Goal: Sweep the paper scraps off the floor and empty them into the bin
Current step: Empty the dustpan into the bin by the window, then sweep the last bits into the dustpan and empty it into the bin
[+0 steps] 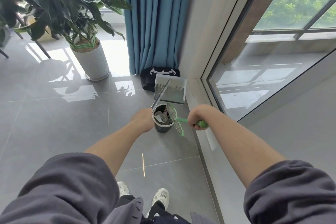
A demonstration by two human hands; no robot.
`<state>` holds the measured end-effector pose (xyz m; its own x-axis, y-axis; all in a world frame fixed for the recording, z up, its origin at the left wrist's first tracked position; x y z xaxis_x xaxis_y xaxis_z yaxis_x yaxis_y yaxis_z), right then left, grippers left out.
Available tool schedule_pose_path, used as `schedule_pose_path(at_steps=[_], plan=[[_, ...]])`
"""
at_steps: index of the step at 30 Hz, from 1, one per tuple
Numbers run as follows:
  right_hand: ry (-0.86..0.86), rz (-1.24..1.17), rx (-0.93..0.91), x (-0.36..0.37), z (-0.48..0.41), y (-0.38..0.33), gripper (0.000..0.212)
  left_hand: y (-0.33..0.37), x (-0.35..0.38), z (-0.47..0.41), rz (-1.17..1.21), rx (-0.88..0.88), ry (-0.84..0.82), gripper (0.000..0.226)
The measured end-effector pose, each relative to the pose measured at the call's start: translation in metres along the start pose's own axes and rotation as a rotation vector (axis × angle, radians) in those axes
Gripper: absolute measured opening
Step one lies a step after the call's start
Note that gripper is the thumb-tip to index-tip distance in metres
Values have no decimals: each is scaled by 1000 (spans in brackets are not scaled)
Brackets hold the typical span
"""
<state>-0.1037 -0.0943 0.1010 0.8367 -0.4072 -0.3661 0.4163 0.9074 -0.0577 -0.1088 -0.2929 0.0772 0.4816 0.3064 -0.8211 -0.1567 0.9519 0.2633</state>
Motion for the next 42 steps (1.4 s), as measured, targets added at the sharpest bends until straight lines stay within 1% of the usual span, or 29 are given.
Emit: schedule_pose_path(at_steps=[1, 3, 5, 8, 10, 12, 14, 16, 17, 20, 23, 25, 26, 28, 30, 31, 33, 35, 36, 37, 39, 40, 41, 42], plan=[[-9, 5, 5, 0, 3, 0, 12, -3, -1, 2, -28, 4, 9, 32], [-37, 27, 27, -1, 8, 0, 12, -9, -1, 1, -58, 5, 15, 31], [-70, 38, 40, 0, 12, -1, 17, -18, -1, -4, -18, -6, -6, 28], [-104, 63, 50, 2, 11, -5, 20, -26, -10, -11, 138, -62, -28, 24], [-132, 39, 78, 2, 12, -9, 16, -31, -22, -15, 260, -119, -37, 26], [-146, 21, 99, 0, 13, -14, 12, -35, -37, -19, 433, -176, -51, 24], [-139, 13, 106, -3, 19, -24, 20, -42, -55, -23, 619, -245, -66, 21], [-90, 19, 83, -10, 24, -36, 23, -52, -76, -25, 804, -332, -114, 15], [-60, 16, 80, -12, 28, -48, 21, -63, -90, -23, 886, -375, -132, 15], [29, 64, 32, -13, 38, -73, 17, -98, -121, -15, 1002, -459, -196, 11], [219, 65, -210, -13, 48, -107, 20, -143, -136, -5, 1156, -467, -234, 27], [257, 116, -244, -8, 58, -148, 22, -182, -146, 7, 1270, -420, -232, 25], [222, 190, -215, -2, 64, -171, 23, -203, -150, 11, 1312, -398, -208, 21], [103, 396, -35, 13, 74, -217, 25, -243, -159, 19, 1338, -372, -149, 23], [131, 524, 41, 24, 75, -256, 29, -283, -166, 23, 1344, -356, -104, 30], [137, 553, 11, 41, 77, -291, 31, -320, -173, 26, 1354, -358, -81, 32], [160, 641, -117, 66, 80, -337, 35, -369, -178, 32, 1336, -347, -59, 29], [201, 785, -144, 104, 87, -403, 36, -434, -186, 46, 1307, -327, -50, 28], [213, 808, -149, 118, 85, -429, 34, -459, -188, 52, 1293, -325, -52, 29], [227, 797, -176, 138, 88, -460, 32, -489, -193, 59, 1286, -332, -46, 26], [275, 753, -226, 165, 84, -512, 26, -537, -202, 66, 1300, -365, -30, 8], [312, 753, -246, 180, 85, -547, 27, -569, -209, 68, 1310, -406, -6, 9], [340, 742, -289, 193, 83, -571, 32, -593, -213, 69, 1313, -452, 25, 16], [320, 708, -316, 209, 80, -600, 37, -624, -218, 70, 1311, -506, 61, 22]])
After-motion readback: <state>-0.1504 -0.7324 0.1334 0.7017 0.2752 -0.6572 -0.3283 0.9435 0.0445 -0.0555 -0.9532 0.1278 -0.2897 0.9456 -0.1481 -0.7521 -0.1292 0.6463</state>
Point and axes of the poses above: each hand's wrist, its own z-axis away from the middle knuckle, its own x-axis out of the palm, y = z × x, the point moved 4 cm from there along -z, towards the middle knuckle, and after that the axes turned 6 degrees about -x, right-handed, at the moved point
